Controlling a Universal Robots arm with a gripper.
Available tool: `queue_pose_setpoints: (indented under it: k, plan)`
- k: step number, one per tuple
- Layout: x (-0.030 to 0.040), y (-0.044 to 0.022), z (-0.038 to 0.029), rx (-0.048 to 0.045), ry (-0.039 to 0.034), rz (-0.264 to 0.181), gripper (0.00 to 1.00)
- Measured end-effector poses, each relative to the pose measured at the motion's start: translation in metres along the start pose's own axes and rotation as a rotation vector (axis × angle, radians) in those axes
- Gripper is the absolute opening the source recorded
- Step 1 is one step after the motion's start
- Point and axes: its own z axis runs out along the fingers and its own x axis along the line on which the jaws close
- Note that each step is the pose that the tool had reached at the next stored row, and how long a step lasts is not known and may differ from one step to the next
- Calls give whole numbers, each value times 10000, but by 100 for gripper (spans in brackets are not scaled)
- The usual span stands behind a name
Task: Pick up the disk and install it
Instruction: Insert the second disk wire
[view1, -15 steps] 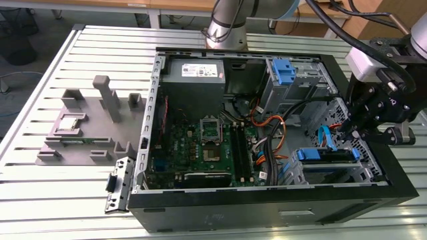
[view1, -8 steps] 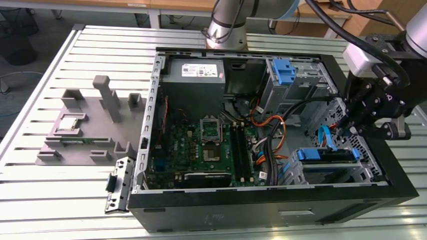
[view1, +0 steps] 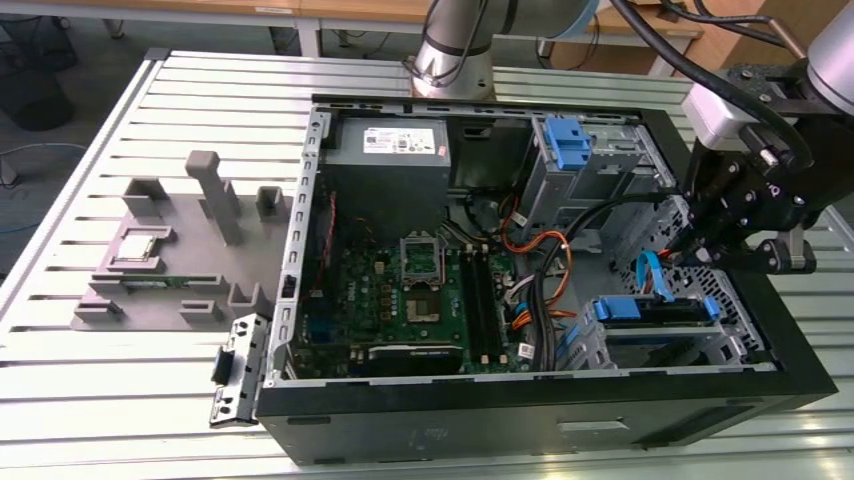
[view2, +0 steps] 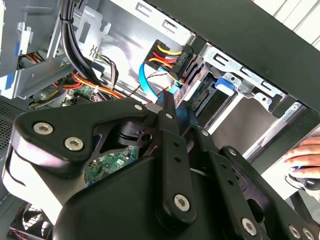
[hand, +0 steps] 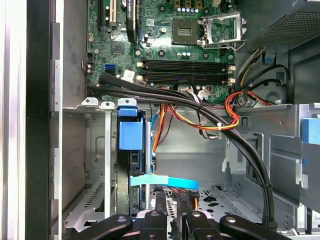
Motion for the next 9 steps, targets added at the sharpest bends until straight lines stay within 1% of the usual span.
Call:
queue_pose_setpoints:
  k: [9]
  plan:
    - [-18, -6, 8, 0, 2, -1, 24]
